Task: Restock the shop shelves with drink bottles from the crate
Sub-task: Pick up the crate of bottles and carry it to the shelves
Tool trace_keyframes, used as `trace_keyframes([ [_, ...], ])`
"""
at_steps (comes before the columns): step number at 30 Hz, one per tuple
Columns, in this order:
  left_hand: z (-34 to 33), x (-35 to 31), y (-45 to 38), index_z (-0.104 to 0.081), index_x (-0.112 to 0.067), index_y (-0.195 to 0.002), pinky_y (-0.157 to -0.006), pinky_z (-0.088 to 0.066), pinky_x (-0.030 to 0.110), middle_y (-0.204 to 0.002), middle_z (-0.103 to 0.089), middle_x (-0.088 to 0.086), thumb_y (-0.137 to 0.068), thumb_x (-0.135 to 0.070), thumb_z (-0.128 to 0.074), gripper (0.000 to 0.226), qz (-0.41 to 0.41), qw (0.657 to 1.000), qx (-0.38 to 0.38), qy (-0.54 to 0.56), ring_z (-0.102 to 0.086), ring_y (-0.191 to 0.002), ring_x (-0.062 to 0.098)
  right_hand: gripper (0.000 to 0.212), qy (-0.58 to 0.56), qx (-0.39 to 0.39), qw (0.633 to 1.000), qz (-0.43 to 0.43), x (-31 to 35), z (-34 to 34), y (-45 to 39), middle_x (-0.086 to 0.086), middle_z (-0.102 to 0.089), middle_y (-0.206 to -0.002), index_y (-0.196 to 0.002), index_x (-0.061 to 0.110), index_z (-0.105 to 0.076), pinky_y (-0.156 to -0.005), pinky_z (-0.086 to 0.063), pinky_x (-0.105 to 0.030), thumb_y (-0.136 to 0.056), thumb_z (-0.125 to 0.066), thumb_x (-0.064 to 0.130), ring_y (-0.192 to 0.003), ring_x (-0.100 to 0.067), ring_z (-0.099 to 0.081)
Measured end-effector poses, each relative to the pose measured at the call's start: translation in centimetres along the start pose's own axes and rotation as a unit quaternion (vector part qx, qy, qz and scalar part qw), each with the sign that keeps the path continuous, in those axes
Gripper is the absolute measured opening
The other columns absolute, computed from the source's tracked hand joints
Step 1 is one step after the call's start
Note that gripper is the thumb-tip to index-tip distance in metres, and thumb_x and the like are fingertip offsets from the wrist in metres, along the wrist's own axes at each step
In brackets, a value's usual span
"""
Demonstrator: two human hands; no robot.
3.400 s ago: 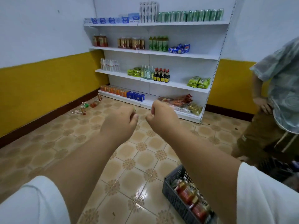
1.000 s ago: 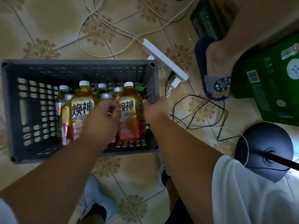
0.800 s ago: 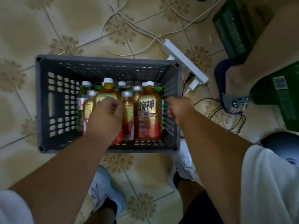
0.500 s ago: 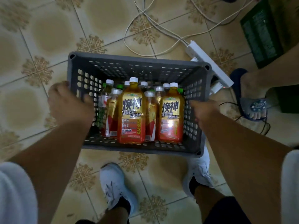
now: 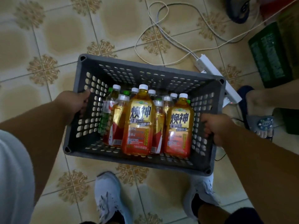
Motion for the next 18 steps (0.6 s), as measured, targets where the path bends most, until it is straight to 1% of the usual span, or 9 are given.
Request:
trace_keyframes([
  [2,0.7,1.0,0.7,-0.06,-0.014,-0.079,-0.05,-0.047,0.033,-0.063,-0.058,0.001,-0.094,-0.051,-0.064,0.04,0.001,0.999,-0.029,0.014,-0.054,-0.054,0.019,0.024,0.012,0.0,1.0,0.013,0.5,0.1,0.6,-0.002,-0.037,-0.048,-0.074,0.014,-0.045,-0.04,-0.033,-0.024,-0.09,-0.06,0.004,-0.028,-0.013,-0.033],
  [4,2.3,2.6,2.1,-0.058,-0.013,-0.082,-0.051,-0.046,0.036,-0.072,-0.061,0.005,-0.092,-0.053,-0.066,0.042,0.023,0.997,-0.065,0.028,-0.058,-0.061,0.022,0.028,0.036,0.039,0.998,0.024,1.5,-0.2,1.9,-0.001,-0.037,-0.042,-0.071,0.013,-0.043,-0.037,-0.033,-0.022,-0.095,-0.052,0.002,-0.025,-0.011,-0.033],
  [5,3.2,3.4,3.1,-0.057,-0.013,-0.082,-0.051,-0.046,0.036,-0.073,-0.061,0.006,-0.091,-0.053,-0.067,0.043,0.034,0.996,-0.072,0.035,-0.058,-0.061,0.024,0.03,0.058,0.06,0.996,0.026,2.1,-0.6,3.0,-0.001,-0.038,-0.04,-0.069,0.013,-0.042,-0.036,-0.033,-0.021,-0.095,-0.049,0.002,-0.026,-0.012,-0.035],
  [6,4.2,4.4,4.0,-0.057,-0.012,-0.081,-0.051,-0.046,0.035,-0.071,-0.06,0.007,-0.091,-0.053,-0.068,0.043,0.044,0.995,-0.073,0.048,-0.057,-0.058,0.024,0.03,0.082,0.064,0.994,0.031,2.9,-0.8,4.2,-0.002,-0.039,-0.042,-0.067,0.013,-0.042,-0.036,-0.034,-0.021,-0.094,-0.051,0.003,-0.029,-0.014,-0.037],
  [7,5.5,5.3,4.9,-0.057,-0.012,-0.08,-0.052,-0.047,0.035,-0.069,-0.059,0.006,-0.091,-0.052,-0.068,0.043,0.052,0.994,-0.075,0.061,-0.055,-0.055,0.024,0.03,0.101,0.051,0.993,0.039,3.8,-0.8,5.5,-0.004,-0.038,-0.046,-0.066,0.014,-0.04,-0.04,-0.032,-0.023,-0.09,-0.055,0.003,-0.033,-0.017,-0.036],
  [9,8.7,7.2,7.3,-0.057,-0.013,-0.08,-0.053,-0.048,0.034,-0.066,-0.057,0.006,-0.092,-0.052,-0.067,0.042,0.072,0.99,-0.082,0.086,-0.051,-0.052,0.024,0.034,0.116,0.033,0.991,0.055,5.4,-1.1,8.9,-0.005,-0.029,-0.048,-0.066,0.017,-0.037,-0.047,-0.025,-0.028,-0.085,-0.058,0.0,-0.037,-0.015,-0.027],
  [12,13.0,9.5,10.9,-0.056,-0.013,-0.082,-0.049,-0.046,0.034,-0.067,-0.055,0.006,-0.091,-0.052,-0.069,0.042,0.091,0.983,-0.091,0.128,-0.049,-0.051,0.024,0.029,0.145,0.047,0.986,0.07,7.6,-2.5,14.5,-0.004,-0.03,-0.046,-0.067,0.014,-0.042,-0.046,-0.025,-0.028,-0.085,-0.059,-0.001,-0.036,-0.015,-0.026],
  [15,19.5,11.7,15.9,-0.058,-0.011,-0.084,-0.045,-0.046,0.033,-0.068,-0.056,0.008,-0.089,-0.054,-0.07,0.045,0.114,0.972,-0.124,0.165,-0.051,-0.052,0.025,0.025,0.195,0.063,0.974,0.099,11.1,-5.2,21.3,-0.009,-0.032,-0.054,-0.07,0.01,-0.044,-0.046,-0.025,-0.028,-0.086,-0.061,0.001,-0.041,-0.016,-0.026],
  [18,24.6,13.3,20.0,-0.056,-0.01,-0.086,-0.048,-0.044,0.033,-0.066,-0.05,0.008,-0.09,-0.054,-0.069,0.046,0.114,0.959,-0.147,0.214,-0.047,-0.054,0.025,0.018,0.241,0.072,0.958,0.135,14.2,-8.1,27.0,-0.012,-0.035,-0.061,-0.074,0.008,-0.047,-0.048,-0.027,-0.03,-0.084,-0.061,0.0,-0.044,-0.016,-0.028],
])
Point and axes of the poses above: each hand's wrist, its own y-axis away from the middle knuckle, its own z-axis out of the back of the hand, x = y × z, the point moved 7 cm from there along -y, towards the middle knuckle
